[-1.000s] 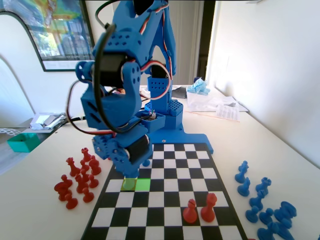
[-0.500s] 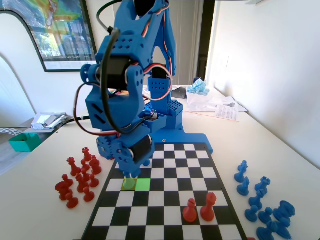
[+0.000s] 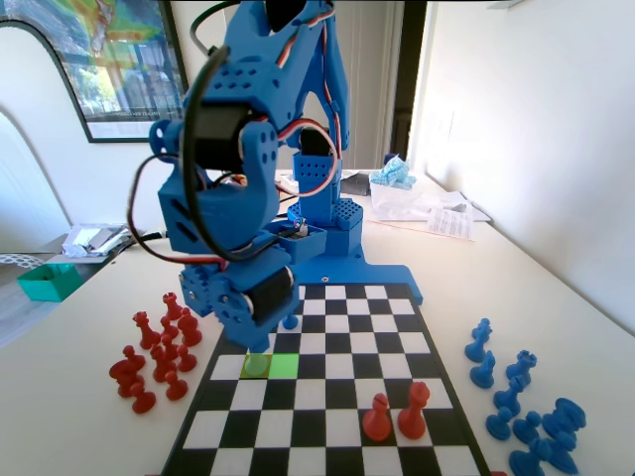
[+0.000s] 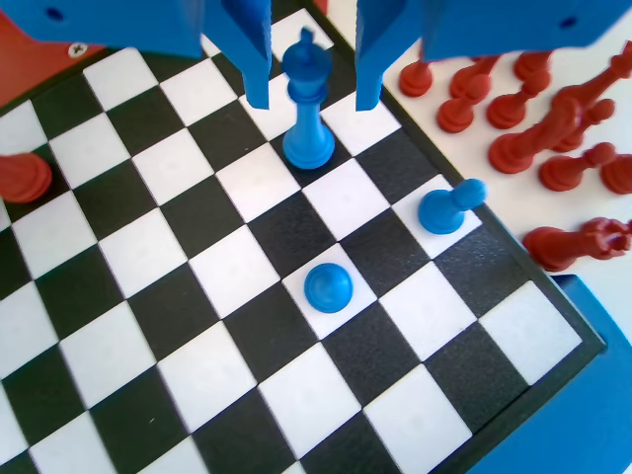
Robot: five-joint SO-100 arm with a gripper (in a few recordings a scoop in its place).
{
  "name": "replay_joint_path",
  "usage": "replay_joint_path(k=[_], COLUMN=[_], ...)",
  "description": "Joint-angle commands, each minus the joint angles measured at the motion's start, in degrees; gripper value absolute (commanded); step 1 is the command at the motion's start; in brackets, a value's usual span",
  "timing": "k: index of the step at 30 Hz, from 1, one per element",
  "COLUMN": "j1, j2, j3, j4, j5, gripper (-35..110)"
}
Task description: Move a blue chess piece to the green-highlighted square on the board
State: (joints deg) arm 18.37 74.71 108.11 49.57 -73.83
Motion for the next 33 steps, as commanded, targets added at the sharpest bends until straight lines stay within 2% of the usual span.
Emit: replay_joint_path(k=[1,7,15,24,33], j1=[0.79,0.53,0.09,-2.72,-7.12], j2=[1.93,1.93,2.02,5.1,6.06], j3=[-2.99,-1.76,-1.85,-7.65,-4.75], j4=[-0.18,-0.97,-0.88,6.94,7.29], j5=[-0.44,-0.62,-0.09,2.55,3.34], gripper=[12,1,1,1,1])
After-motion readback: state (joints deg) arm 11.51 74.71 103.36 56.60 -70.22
